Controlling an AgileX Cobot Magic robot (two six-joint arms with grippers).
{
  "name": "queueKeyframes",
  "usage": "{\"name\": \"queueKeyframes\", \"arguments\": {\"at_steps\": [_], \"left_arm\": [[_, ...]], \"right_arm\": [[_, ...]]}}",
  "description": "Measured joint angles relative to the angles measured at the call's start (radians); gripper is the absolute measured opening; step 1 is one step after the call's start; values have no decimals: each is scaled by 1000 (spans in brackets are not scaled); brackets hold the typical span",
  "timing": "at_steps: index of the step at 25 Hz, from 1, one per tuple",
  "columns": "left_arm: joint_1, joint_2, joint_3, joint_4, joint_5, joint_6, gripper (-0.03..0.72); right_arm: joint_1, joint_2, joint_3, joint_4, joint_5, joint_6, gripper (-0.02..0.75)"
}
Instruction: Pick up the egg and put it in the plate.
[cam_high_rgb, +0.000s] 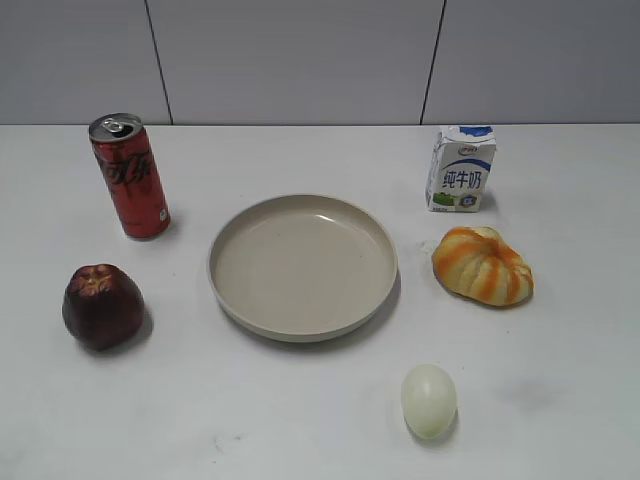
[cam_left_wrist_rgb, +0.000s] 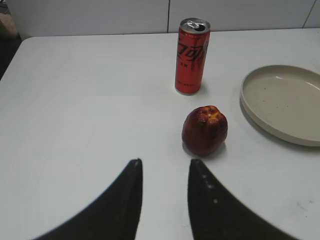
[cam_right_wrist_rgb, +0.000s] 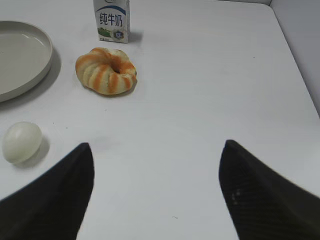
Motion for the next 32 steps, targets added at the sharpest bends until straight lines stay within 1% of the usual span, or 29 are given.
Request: {"name": "queueKeyframes", "arguments": {"at_steps": [4, 8, 10, 14, 18, 23, 29, 32], "left_arm": [[0, 0, 0, 0, 0, 0, 230], [0, 0, 0, 0, 0, 0, 230], [0, 0, 0, 0, 0, 0, 230], [0, 0, 0, 0, 0, 0, 230], [0, 0, 0, 0, 0, 0, 230], [0, 0, 0, 0, 0, 0, 230], [0, 0, 0, 0, 0, 0, 230], [0, 0, 0, 0, 0, 0, 230]], "right_arm": [[0, 97, -12, 0, -31, 0, 590], [0, 256, -23, 15, -151, 0, 590], [0, 346, -26, 47, -202, 0, 590], [0, 544, -44, 117, -241, 0, 590], [0, 759, -101, 134, -228, 0, 590], [0, 1048, -232, 136, -120, 0, 590], [0, 1305, -395, 167, -36, 0, 590], [35, 1400, -445, 177, -20, 0, 590]]}}
